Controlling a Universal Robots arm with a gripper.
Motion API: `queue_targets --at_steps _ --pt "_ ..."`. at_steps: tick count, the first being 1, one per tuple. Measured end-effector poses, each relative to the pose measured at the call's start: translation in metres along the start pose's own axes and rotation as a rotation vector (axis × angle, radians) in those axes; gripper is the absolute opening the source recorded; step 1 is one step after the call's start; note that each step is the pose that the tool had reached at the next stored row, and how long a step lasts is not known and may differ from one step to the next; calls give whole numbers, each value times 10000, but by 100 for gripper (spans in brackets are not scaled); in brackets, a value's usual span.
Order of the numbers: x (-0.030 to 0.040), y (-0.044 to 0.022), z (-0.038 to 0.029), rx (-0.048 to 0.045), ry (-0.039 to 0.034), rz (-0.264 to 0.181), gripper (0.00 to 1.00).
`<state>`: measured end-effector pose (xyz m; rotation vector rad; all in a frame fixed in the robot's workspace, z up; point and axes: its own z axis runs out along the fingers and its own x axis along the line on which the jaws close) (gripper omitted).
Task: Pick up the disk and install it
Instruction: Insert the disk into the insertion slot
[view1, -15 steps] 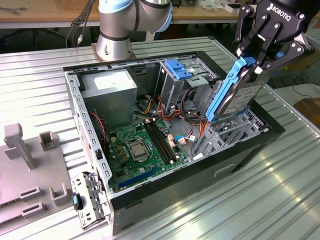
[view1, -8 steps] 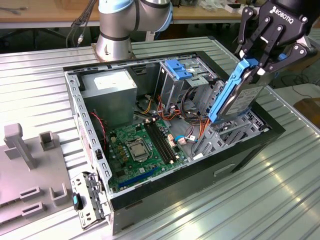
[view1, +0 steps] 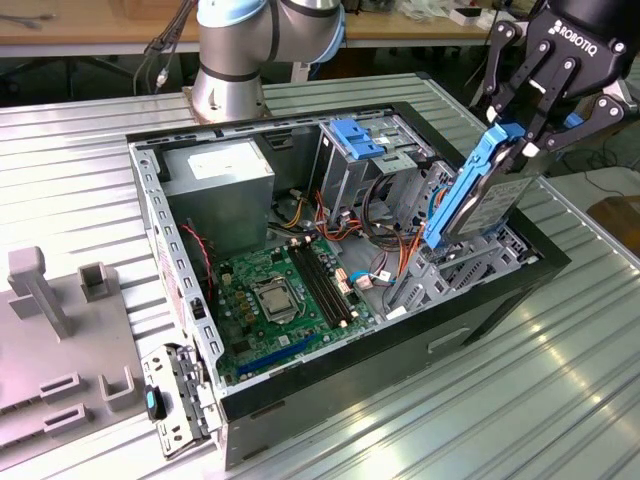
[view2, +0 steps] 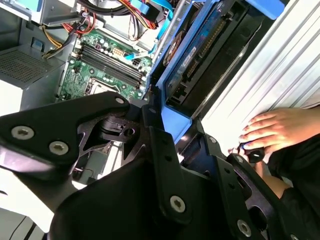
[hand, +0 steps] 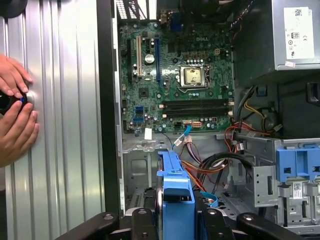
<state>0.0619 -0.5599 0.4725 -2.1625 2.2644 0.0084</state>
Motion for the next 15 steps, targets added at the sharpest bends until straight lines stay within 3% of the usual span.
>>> queue_targets --at_steps 15 --pt "42 -25 121 -1 3 -1 37"
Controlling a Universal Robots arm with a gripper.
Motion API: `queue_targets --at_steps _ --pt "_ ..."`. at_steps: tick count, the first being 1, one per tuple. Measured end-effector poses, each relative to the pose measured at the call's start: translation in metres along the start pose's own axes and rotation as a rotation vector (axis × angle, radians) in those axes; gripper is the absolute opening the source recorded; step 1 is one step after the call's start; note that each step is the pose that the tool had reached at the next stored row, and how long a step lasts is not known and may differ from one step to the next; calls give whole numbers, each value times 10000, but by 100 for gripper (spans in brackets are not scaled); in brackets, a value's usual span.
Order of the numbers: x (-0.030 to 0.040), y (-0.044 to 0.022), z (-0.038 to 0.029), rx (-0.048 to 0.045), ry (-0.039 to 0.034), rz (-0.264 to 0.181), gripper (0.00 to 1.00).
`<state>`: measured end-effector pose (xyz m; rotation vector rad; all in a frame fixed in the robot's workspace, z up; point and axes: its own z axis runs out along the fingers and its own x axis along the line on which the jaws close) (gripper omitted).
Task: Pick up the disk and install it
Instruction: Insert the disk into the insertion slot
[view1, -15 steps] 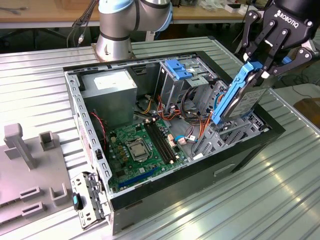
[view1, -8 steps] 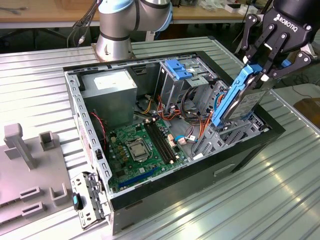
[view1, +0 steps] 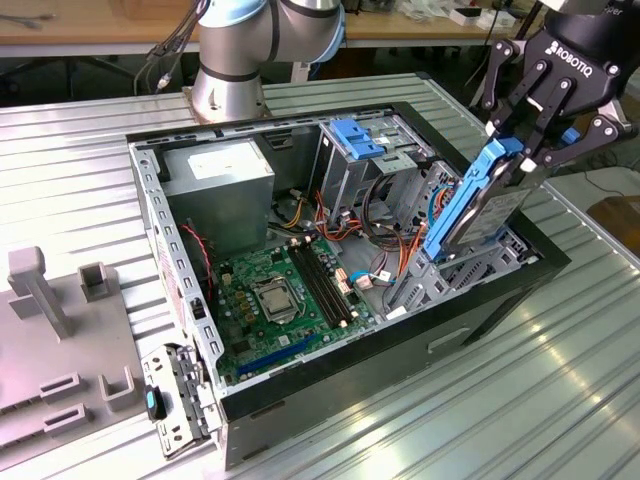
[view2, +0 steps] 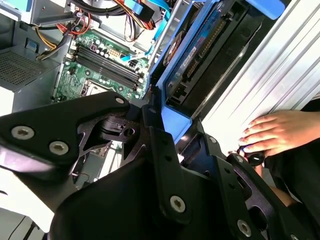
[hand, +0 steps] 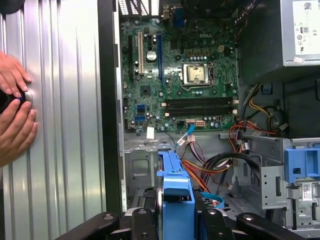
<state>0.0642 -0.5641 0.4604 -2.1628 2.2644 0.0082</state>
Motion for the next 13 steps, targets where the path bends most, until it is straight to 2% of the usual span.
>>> queue_targets --at_steps 13 --pt "21 -6 33 0 -1 -5 37"
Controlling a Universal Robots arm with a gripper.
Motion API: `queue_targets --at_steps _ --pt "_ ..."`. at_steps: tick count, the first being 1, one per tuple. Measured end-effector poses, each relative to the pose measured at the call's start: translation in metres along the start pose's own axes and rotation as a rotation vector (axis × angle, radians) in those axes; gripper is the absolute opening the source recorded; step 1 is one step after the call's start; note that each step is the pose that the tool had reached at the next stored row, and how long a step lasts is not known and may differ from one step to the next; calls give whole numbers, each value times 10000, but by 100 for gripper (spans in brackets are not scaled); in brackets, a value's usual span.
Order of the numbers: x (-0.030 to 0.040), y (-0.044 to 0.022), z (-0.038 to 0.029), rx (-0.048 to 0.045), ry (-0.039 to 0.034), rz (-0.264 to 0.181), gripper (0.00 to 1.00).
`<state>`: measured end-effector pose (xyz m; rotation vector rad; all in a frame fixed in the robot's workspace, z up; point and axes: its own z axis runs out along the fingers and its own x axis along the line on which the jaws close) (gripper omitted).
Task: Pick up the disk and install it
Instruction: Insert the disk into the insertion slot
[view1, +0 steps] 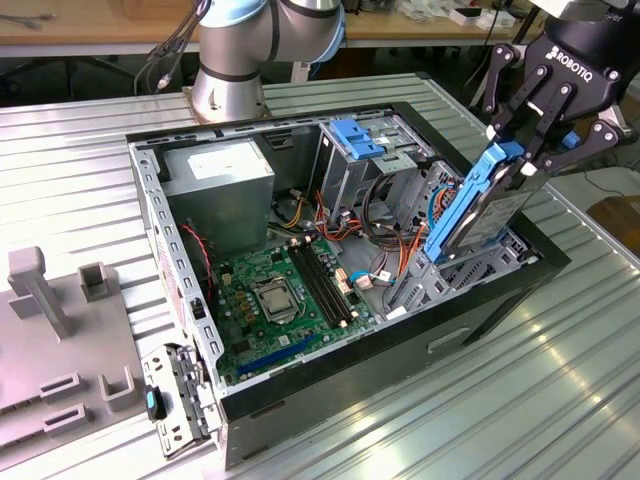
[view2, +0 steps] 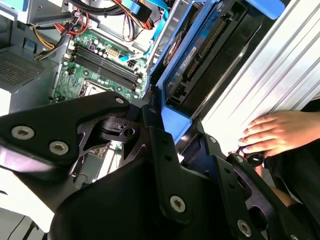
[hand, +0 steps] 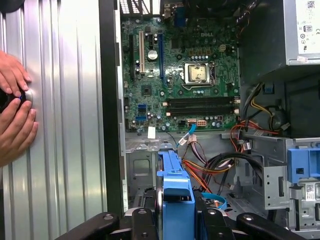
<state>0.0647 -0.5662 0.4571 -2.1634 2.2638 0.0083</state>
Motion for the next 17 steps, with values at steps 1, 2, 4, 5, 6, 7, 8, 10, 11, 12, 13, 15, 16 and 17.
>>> queue_targets --at_steps 1,2,4,5,6,7,8,10,11,12,13,15,16,17 --pt "0 -2 6 0 1 0 37" --pt "0 -4 10 0 2 0 37" --pt "1 -6 21 -1 2 1 37" --pt "1 -7 25 -1 1 1 37" --pt "1 -8 29 -1 1 1 37" --pt "2 -9 33 0 1 1 37" --pt "2 -9 35 -1 2 1 37" --pt "2 -9 41 -1 1 1 37" --pt "7 -10 44 -13 1 -17 37" --pt "6 -14 27 -44 -4 -21 37" --pt "1 -16 1 -58 2 -20 37" --pt "-4 -17 0 -59 6 -49 37" --pt "-4 -17 -1 -60 7 -70 37" --pt "-4 -17 -1 -60 7 -87 37"
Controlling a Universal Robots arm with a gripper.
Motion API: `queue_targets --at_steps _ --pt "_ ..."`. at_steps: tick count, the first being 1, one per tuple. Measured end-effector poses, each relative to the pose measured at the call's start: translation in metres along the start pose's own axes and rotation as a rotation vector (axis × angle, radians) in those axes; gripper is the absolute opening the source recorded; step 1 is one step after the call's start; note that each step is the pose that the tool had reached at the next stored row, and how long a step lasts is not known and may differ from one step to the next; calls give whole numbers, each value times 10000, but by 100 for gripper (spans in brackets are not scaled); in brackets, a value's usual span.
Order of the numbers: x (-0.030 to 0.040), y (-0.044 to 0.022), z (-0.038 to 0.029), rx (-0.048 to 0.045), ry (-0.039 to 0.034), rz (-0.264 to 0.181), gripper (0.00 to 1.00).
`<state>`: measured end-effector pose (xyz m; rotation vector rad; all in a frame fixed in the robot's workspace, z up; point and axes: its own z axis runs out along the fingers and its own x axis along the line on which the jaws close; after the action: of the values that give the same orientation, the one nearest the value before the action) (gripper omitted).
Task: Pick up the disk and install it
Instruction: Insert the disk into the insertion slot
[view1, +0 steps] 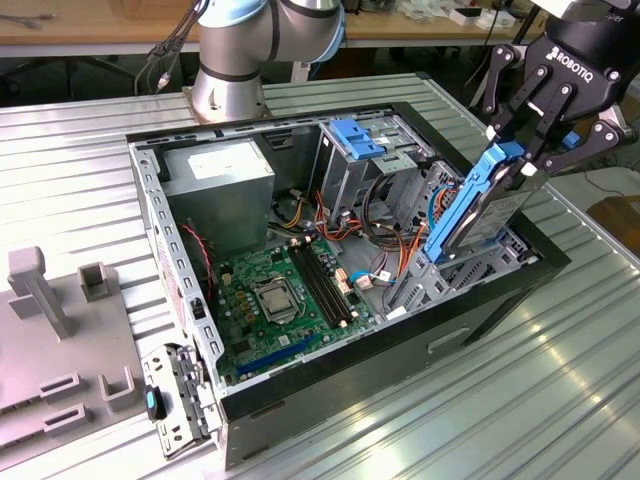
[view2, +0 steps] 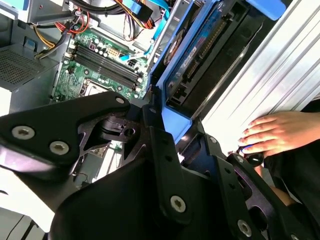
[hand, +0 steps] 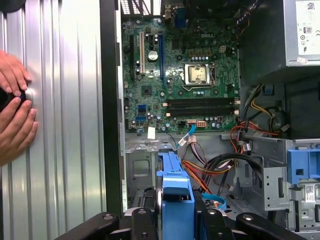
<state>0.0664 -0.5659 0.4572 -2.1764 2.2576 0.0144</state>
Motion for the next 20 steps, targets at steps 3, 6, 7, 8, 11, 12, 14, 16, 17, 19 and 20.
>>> queue_targets --at_steps 3,6,7,8,11,12,14,16,17,19,20 --pt "0 0 1 -2 -1 -92 37" --pt "-1 0 7 -2 0 -92 37" --pt "-1 0 10 -2 -1 -92 37" --pt "-1 0 15 -2 1 -92 37" --pt "-1 0 26 -2 1 -91 37" --pt "-1 0 32 -2 1 -92 37" --pt "-1 0 44 -2 0 -91 37" --pt "-1 0 56 -2 0 -91 37" --pt "0 -1 61 -2 1 -92 37" --pt "0 -1 75 -2 0 -92 37" --pt "0 -1 86 -2 1 -92 37"
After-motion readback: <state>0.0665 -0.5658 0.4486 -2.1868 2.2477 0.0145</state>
